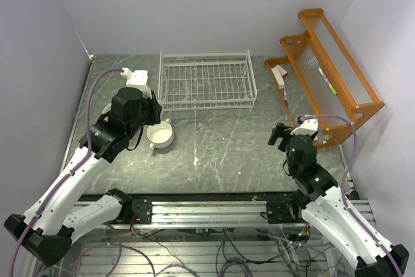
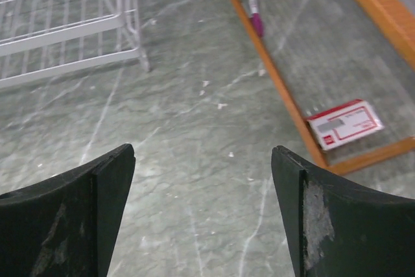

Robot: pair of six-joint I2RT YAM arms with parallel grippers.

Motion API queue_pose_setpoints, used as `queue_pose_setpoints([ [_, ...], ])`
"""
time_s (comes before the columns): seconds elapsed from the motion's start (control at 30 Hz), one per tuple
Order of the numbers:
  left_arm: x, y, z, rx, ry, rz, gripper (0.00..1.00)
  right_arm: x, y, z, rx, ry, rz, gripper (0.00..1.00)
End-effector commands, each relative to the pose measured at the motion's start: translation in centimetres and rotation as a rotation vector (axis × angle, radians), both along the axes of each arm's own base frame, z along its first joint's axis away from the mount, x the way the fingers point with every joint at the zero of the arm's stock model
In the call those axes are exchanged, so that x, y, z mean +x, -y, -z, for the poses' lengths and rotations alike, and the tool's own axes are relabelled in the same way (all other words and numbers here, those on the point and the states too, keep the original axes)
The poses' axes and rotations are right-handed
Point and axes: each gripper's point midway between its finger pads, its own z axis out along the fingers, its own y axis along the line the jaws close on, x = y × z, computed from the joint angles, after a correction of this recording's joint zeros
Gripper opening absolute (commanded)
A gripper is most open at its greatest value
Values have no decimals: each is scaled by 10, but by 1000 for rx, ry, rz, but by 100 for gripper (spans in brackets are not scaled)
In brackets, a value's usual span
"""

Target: Unload the bowls from the dish rack

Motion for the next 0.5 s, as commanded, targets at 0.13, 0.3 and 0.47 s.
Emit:
queue_pose_setpoints([
  [0.13, 1, 10, -4, -50, 53, 46, 28, 8, 44, -3, -145, 42, 252, 91],
  [0.3, 2, 5, -4, -39, 77, 28, 27, 15, 39, 18, -192, 52, 216, 91],
  [0.47, -3, 2, -9, -47, 110, 38, 29, 13, 41, 46, -259, 3, 192, 100],
])
